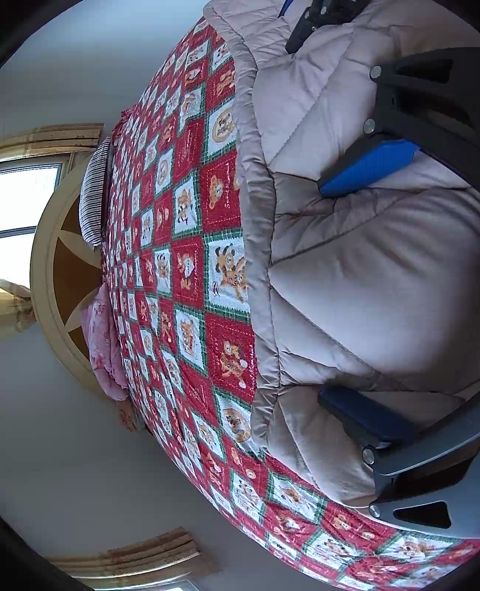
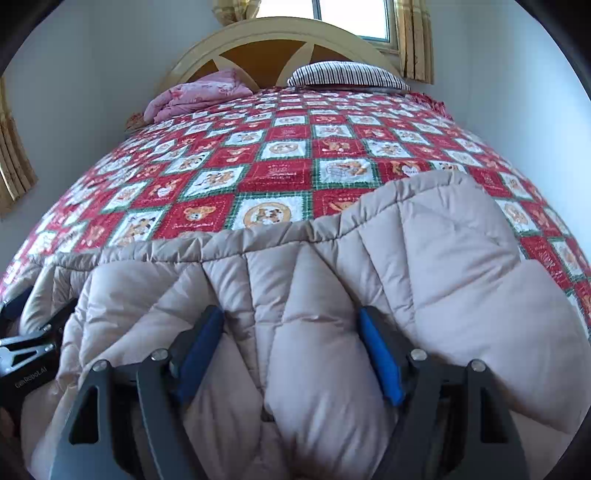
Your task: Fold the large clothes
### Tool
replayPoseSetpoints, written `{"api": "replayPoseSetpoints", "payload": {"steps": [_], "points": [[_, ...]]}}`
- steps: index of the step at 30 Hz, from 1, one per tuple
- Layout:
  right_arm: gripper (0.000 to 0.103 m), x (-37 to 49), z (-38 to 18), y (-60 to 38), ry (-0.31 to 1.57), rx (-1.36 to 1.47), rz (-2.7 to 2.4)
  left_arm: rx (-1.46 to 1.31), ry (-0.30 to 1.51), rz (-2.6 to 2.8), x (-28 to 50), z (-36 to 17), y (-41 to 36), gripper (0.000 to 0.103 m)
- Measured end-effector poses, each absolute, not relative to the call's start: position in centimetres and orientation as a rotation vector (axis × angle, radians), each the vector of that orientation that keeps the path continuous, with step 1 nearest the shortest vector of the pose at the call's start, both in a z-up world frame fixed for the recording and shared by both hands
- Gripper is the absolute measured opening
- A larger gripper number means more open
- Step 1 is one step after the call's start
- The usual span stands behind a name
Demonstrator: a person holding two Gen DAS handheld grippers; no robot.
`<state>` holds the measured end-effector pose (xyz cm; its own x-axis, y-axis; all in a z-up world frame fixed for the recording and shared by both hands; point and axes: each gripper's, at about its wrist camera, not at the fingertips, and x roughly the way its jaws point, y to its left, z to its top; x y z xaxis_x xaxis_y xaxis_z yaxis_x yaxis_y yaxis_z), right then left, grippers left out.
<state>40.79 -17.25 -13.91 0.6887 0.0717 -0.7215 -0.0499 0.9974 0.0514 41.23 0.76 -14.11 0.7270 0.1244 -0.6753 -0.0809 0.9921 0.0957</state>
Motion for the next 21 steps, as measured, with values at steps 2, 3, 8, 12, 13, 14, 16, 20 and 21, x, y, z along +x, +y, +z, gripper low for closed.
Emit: {"api": "replayPoseSetpoints", "payload": {"steps": [2,3,8,12,13,14,16,20,21], "points": [[0.078,40.9,-14.3,-17.1,0.803,0.023,0.058,0.066,0.761,0.115,41.5,-14.3,0.6,0.102],[0.079,40.9,-14.4,-17.0,0.802,0.019,0.054,0.071,0.767,0.118,41.5,-14.4,0.6,0.102],[0.08,41.3,-15.0,-16.7,0.823,-0.009,0.039,0.095,0.777,0.134,41.7,-14.8,0.3,0.102],[0.081,41.3,-15.2,-16.3,0.829,-0.044,0.018,0.094,0.781,0.133,41.8,-14.9,0.4,0.102],[0.081,41.3,-15.2,-16.2,0.829,-0.05,0.014,0.094,0.785,0.133,41.9,-15.0,0.4,0.102],[0.081,41.3,-15.3,-16.2,0.829,-0.056,0.011,0.095,0.787,0.133,41.9,-15.0,0.4,0.102],[0.081,41.4,-15.3,-16.0,0.832,-0.066,0.004,0.098,0.792,0.135,42.1,-15.1,0.3,0.102],[0.081,41.5,-15.5,-15.6,0.833,-0.093,-0.015,0.102,0.801,0.136,42.2,-15.3,0.2,0.102],[0.081,41.5,-15.5,-15.6,0.833,-0.094,-0.016,0.104,0.804,0.136,42.3,-15.3,0.2,0.102]]}}
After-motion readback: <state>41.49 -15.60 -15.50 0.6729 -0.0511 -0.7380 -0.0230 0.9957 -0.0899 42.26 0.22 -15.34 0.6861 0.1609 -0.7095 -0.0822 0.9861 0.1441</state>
